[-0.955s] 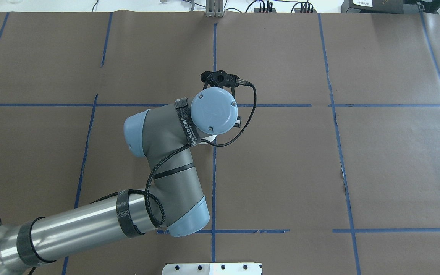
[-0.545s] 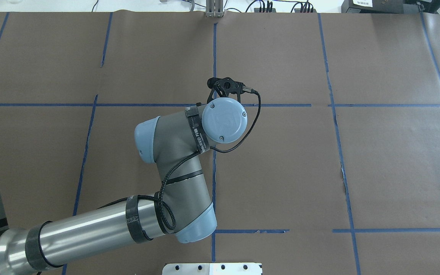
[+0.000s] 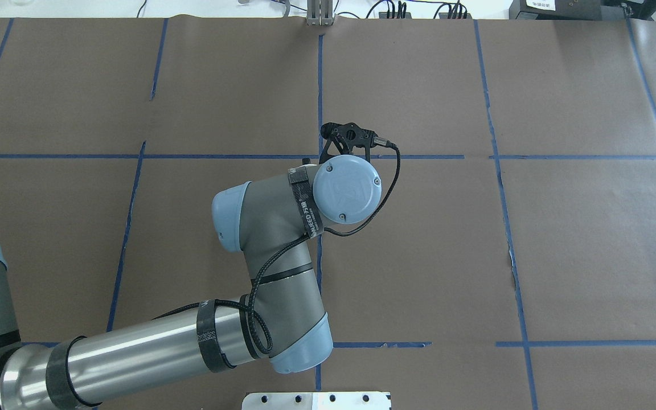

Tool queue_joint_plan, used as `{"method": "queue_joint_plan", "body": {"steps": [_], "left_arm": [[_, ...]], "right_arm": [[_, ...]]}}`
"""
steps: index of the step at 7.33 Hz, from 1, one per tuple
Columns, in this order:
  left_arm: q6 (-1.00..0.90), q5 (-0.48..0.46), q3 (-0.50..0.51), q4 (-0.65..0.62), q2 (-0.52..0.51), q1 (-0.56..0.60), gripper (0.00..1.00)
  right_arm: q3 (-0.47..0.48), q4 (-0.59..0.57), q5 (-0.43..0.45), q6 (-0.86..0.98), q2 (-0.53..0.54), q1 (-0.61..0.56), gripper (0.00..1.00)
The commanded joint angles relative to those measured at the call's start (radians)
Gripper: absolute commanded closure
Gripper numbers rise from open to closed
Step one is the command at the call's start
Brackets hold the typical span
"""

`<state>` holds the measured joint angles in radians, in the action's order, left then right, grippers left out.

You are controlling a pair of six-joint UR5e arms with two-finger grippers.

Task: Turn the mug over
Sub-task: 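Rotate the mug upright with the left gripper and lower it onto the table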

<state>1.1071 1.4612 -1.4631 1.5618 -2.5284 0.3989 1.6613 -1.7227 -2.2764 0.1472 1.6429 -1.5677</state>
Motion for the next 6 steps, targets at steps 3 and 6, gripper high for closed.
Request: {"method": "queue_joint_plan", "body": {"steps": [3, 6], "left_arm": [[0.002, -0.001, 0.013, 0.011, 0.002, -0.014, 0.41], [0.011, -0.004, 0.015, 0.014, 0.010, -0.028, 0.00]], "right_arm": [[0.000, 0.000, 0.000, 0.000, 0.000, 0.000, 0.00], [0.000, 0.000, 0.000, 0.000, 0.001, 0.000, 0.00]]}}
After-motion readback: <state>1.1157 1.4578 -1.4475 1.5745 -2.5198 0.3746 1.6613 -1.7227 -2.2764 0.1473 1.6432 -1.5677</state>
